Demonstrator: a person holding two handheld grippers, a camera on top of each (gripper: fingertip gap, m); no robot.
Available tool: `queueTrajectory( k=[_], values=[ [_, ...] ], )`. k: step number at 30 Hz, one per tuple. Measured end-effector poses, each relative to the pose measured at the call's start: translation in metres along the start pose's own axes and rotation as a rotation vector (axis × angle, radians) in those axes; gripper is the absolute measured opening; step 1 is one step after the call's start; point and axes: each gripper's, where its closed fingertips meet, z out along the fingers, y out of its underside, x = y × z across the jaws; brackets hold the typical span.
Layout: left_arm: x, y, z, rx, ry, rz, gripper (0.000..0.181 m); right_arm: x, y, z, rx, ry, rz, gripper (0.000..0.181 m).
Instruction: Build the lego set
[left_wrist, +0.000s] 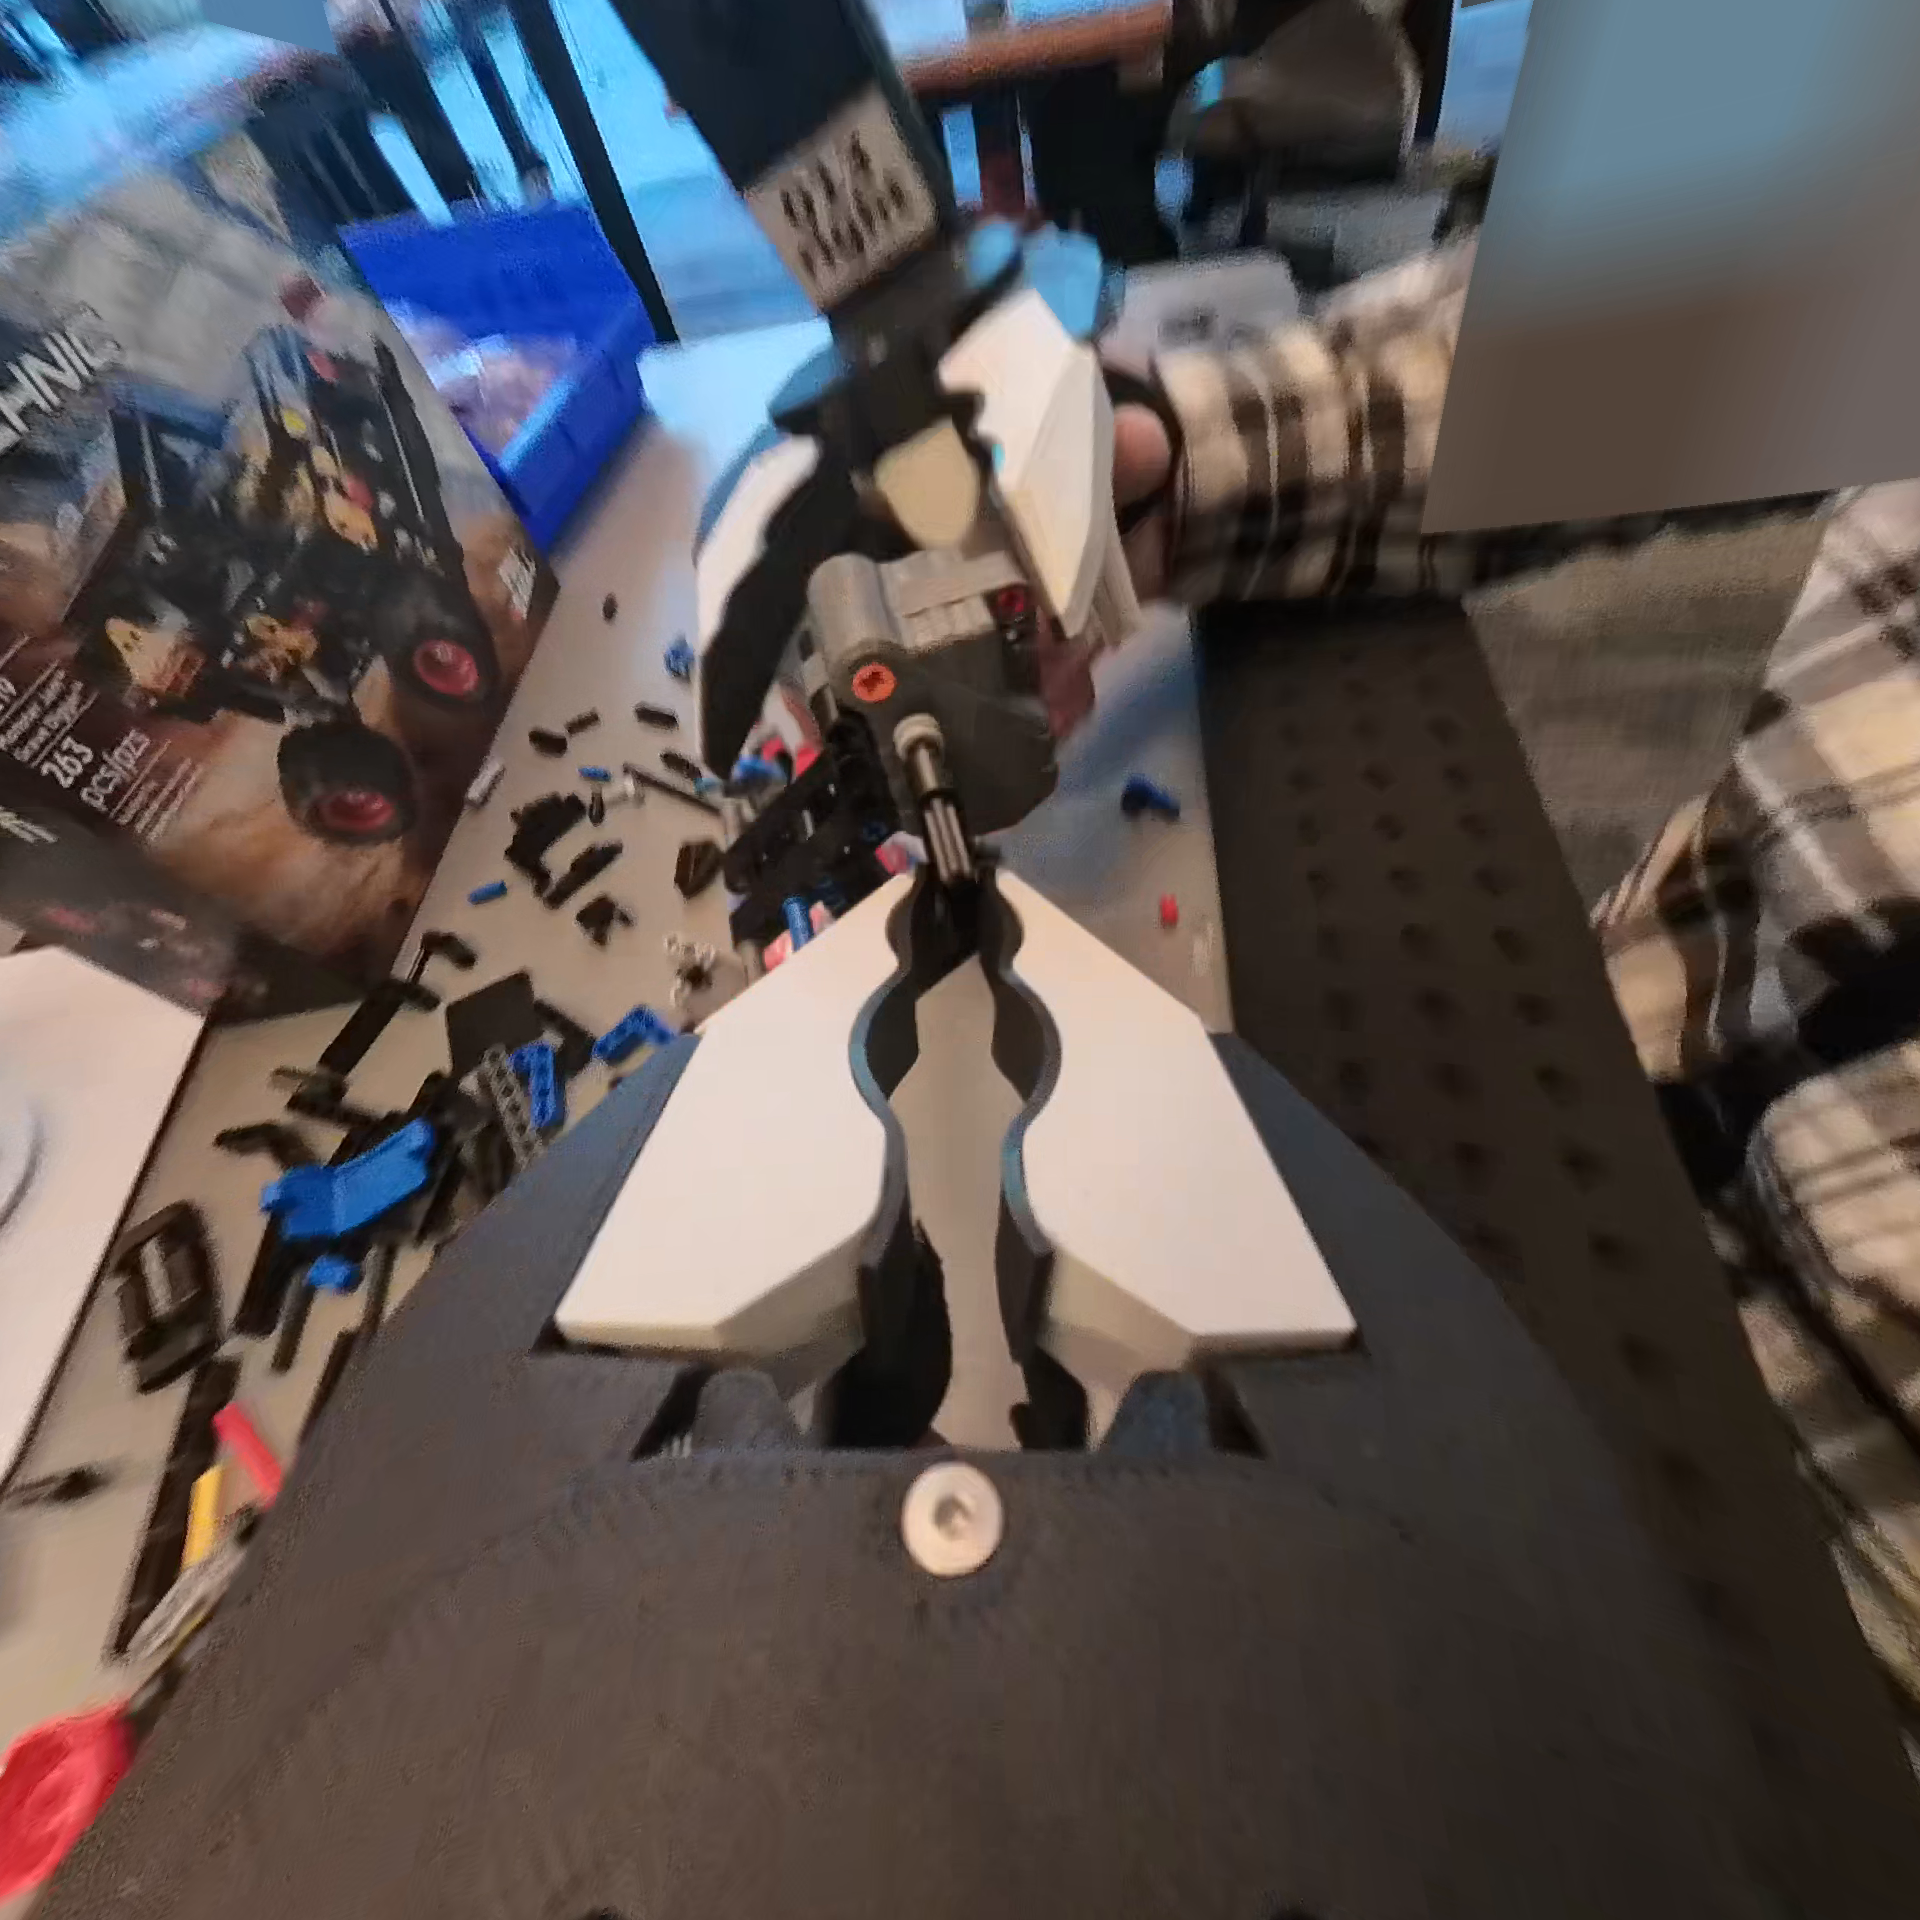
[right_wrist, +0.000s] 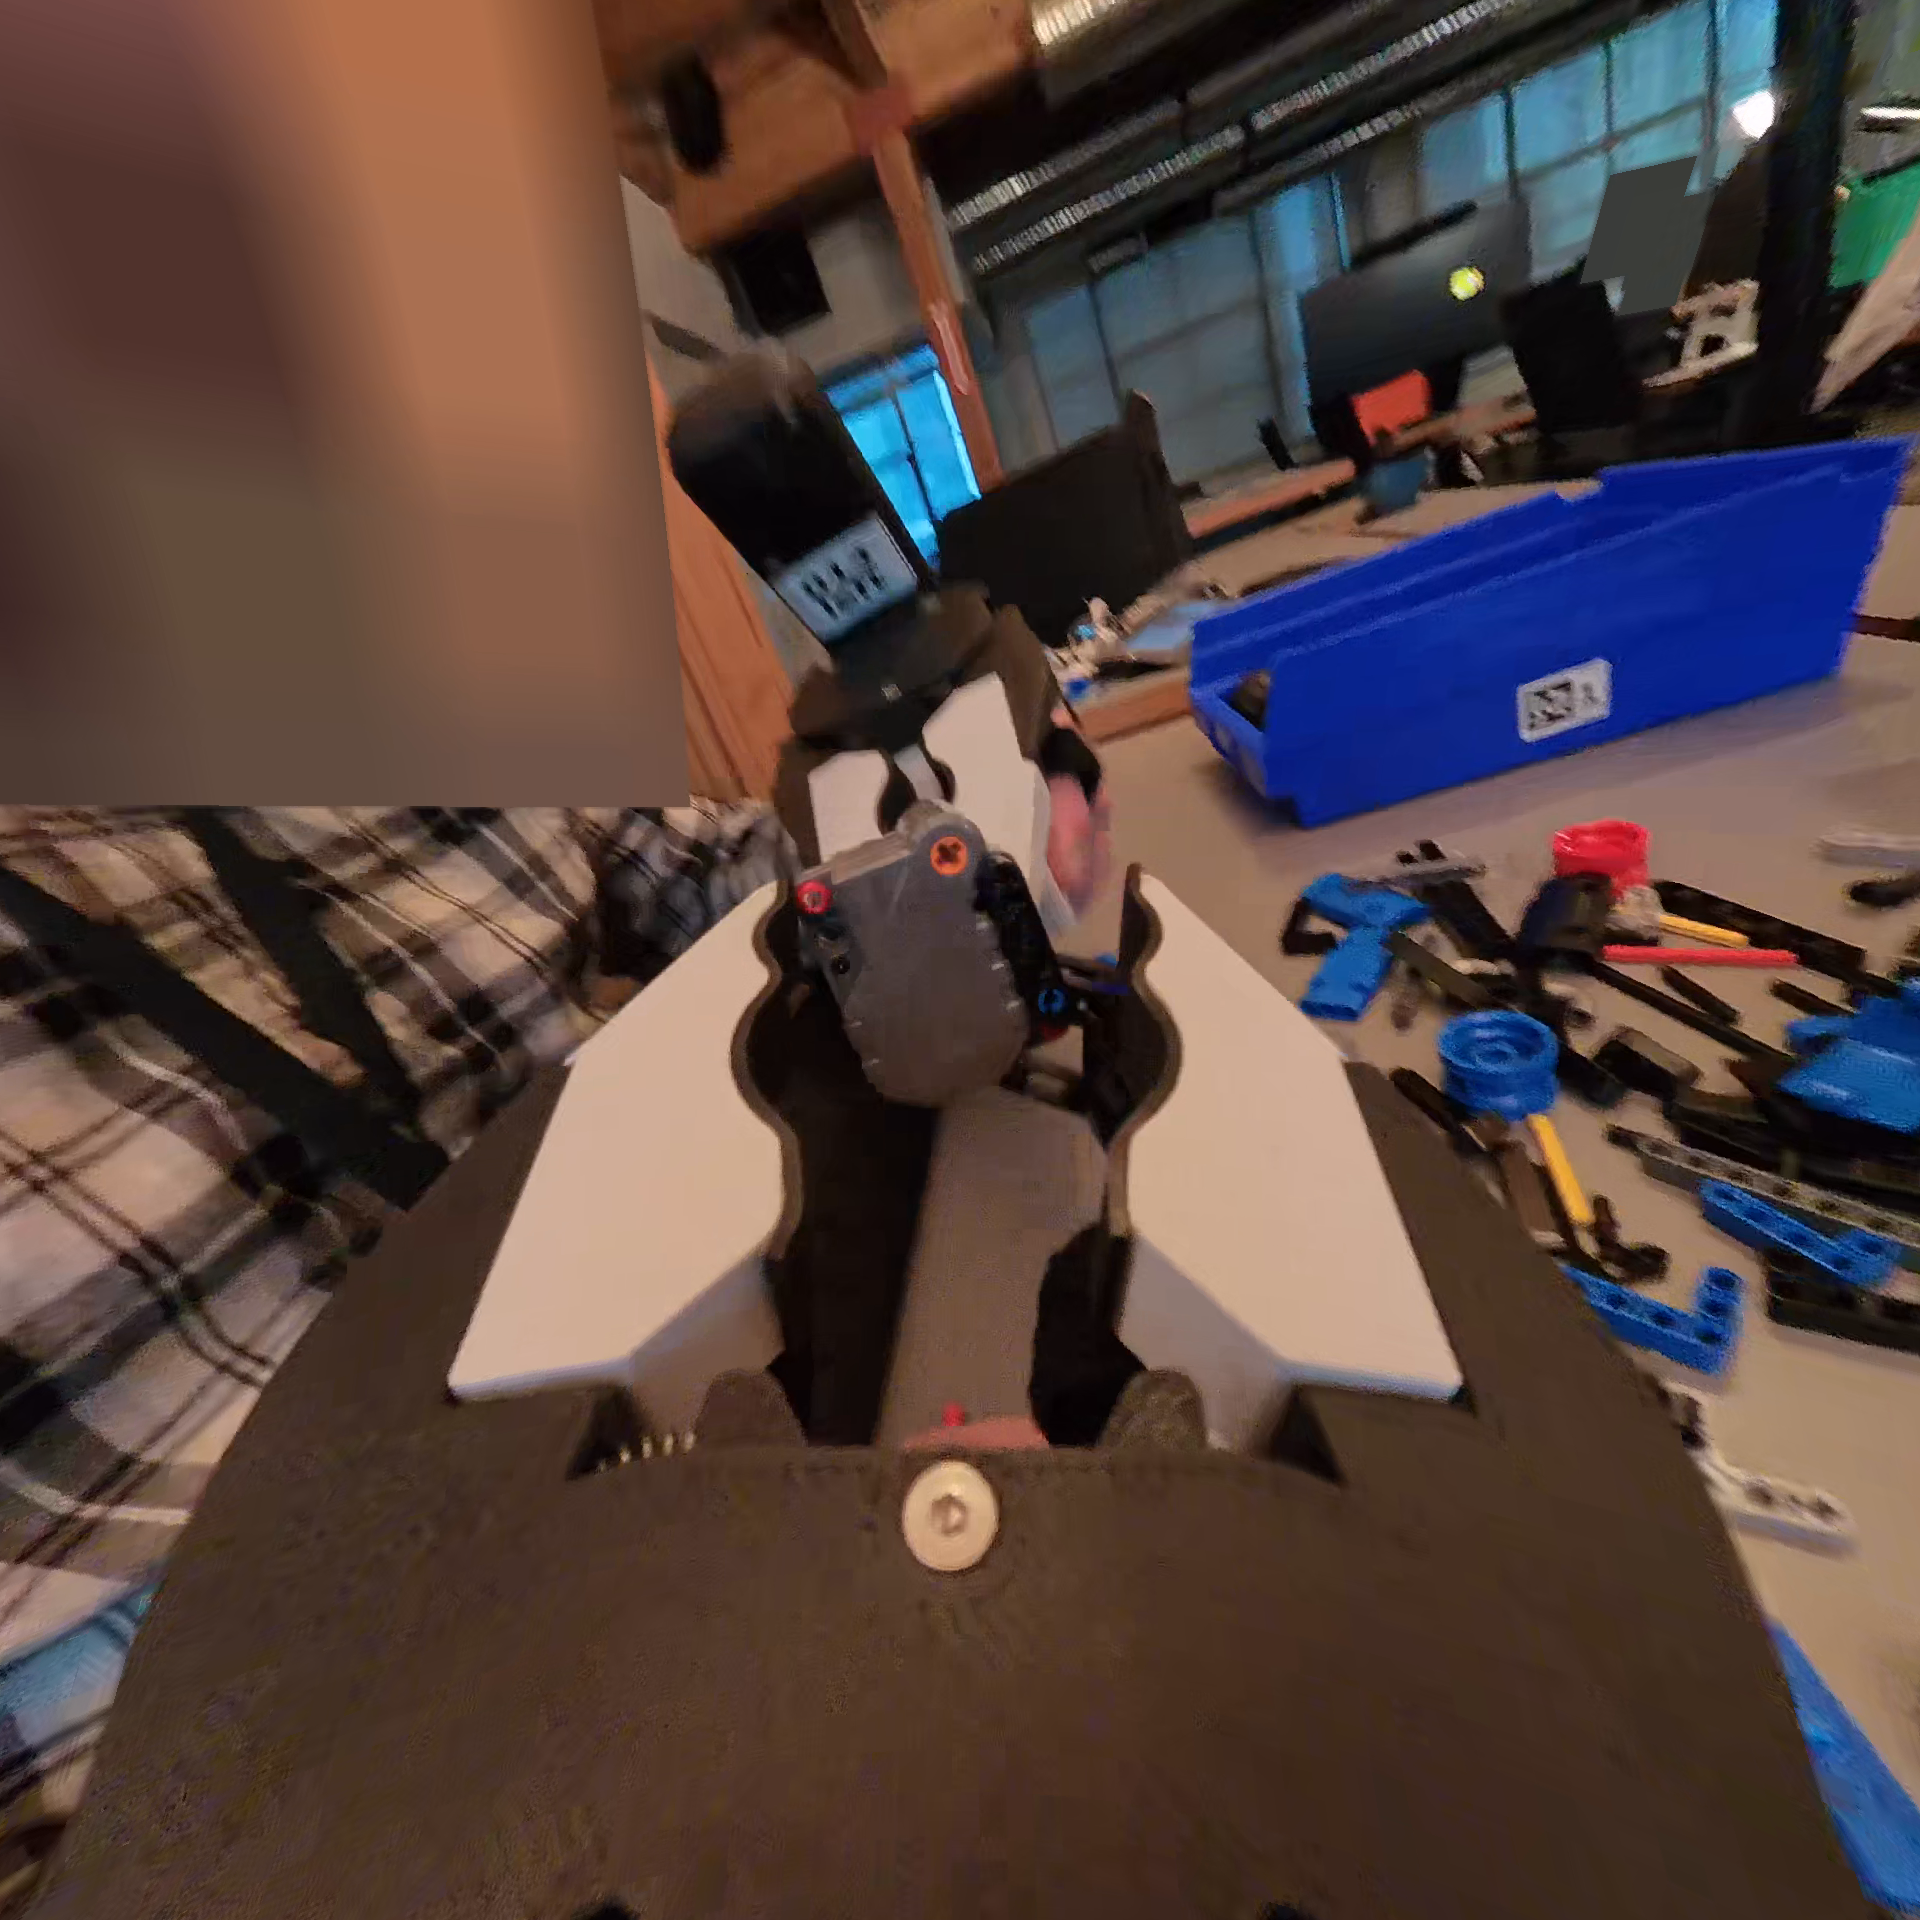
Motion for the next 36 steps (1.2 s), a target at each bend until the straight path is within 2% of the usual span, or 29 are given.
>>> queueTrajectory(
  k=[3, 6, 11, 13, 16, 18, 21, 23, 26, 30, 33, 36],
  values=[
    [-0.003, 0.020, -0.014, -0.224, -0.057, 0.168, 0.005, 0.004, 0.013, 0.001, -0.122, 0.097, -0.096, 0.063],
    [0.006, 0.038, -0.024, -0.403, 0.001, 0.288, 0.005, -0.003, 0.030, 0.011, -0.256, 0.132, -0.188, 0.049],
    [0.006, 0.062, -0.033, -0.536, 0.074, 0.447, 0.005, -0.011, 0.081, 0.030, -0.535, 0.175, -0.266, 0.040],
    [0.005, 0.067, -0.034, -0.553, 0.107, 0.494, 0.005, -0.010, 0.087, 0.035, -0.531, 0.208, -0.258, 0.040],
    [0.010, 0.077, -0.033, -0.581, 0.197, 0.579, 0.005, 0.004, 0.094, 0.035, -0.537, 0.296, -0.227, 0.052],
    [0.008, 0.080, -0.029, -0.578, 0.234, 0.622, 0.005, 0.008, 0.109, 0.035, -0.610, 0.306, -0.209, 0.052],
    [-0.002, 0.086, -0.021, -0.569, 0.261, 0.607, 0.006, 0.008, 0.127, 0.038, -0.689, 0.282, -0.153, 0.056],
    [-0.008, 0.088, -0.018, -0.563, 0.259, 0.588, 0.009, 0.008, 0.128, 0.041, -0.699, 0.282, -0.129, 0.049],
    [-0.016, 0.091, -0.014, -0.553, 0.222, 0.590, 0.014, 0.006, 0.127, 0.045, -0.709, 0.289, -0.121, 0.047],
    [-0.030, 0.095, -0.019, -0.514, 0.112, 0.505, 0.024, -0.001, 0.125, 0.046, -0.705, 0.259, -0.121, 0.049],
    [-0.034, 0.089, -0.030, -0.456, 0.023, 0.375, 0.033, 0.005, 0.121, 0.037, -0.739, 0.299, -0.212, 0.048],
    [-0.014, 0.087, -0.040, -0.403, 0.033, 0.155, 0.045, 0.010, 0.097, 0.032, -0.710, 0.321, -0.309, 0.041]
  ],
)
